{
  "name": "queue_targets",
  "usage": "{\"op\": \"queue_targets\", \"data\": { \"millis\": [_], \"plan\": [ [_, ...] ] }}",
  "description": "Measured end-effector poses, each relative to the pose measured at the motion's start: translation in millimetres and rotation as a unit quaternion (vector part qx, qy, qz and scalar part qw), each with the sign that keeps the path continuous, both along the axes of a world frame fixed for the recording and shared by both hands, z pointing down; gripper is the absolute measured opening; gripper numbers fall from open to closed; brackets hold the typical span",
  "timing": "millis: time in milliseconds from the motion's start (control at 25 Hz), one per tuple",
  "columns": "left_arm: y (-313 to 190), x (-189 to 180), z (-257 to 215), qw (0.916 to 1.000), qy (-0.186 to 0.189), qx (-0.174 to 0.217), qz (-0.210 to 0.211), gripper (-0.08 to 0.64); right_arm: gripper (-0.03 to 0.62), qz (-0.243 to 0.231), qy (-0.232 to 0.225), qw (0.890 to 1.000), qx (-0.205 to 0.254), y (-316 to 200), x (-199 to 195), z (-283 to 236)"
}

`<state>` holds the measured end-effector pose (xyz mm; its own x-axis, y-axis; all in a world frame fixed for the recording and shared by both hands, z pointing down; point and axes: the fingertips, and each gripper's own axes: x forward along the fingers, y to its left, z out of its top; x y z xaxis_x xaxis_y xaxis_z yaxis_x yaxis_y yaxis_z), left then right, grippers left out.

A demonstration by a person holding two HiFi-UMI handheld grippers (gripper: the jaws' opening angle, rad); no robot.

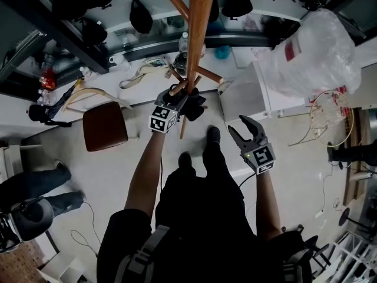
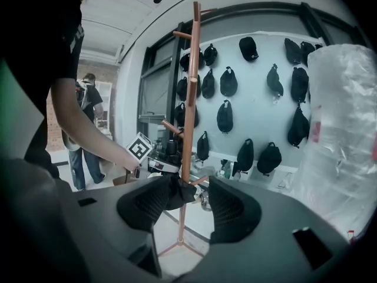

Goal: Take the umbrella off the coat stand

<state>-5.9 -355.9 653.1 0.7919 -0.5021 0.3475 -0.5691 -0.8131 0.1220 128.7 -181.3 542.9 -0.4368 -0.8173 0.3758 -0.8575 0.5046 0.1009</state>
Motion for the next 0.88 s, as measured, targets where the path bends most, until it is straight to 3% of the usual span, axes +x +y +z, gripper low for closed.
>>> {"op": "queue_targets", "data": {
  "millis": [880],
  "plan": [
    [20,-11,-40,0.9985,-0.018,0.04,0.033,0.209,0.213,0.018,0.003,0.999,0.027,16,-7,-13]
  ]
}}
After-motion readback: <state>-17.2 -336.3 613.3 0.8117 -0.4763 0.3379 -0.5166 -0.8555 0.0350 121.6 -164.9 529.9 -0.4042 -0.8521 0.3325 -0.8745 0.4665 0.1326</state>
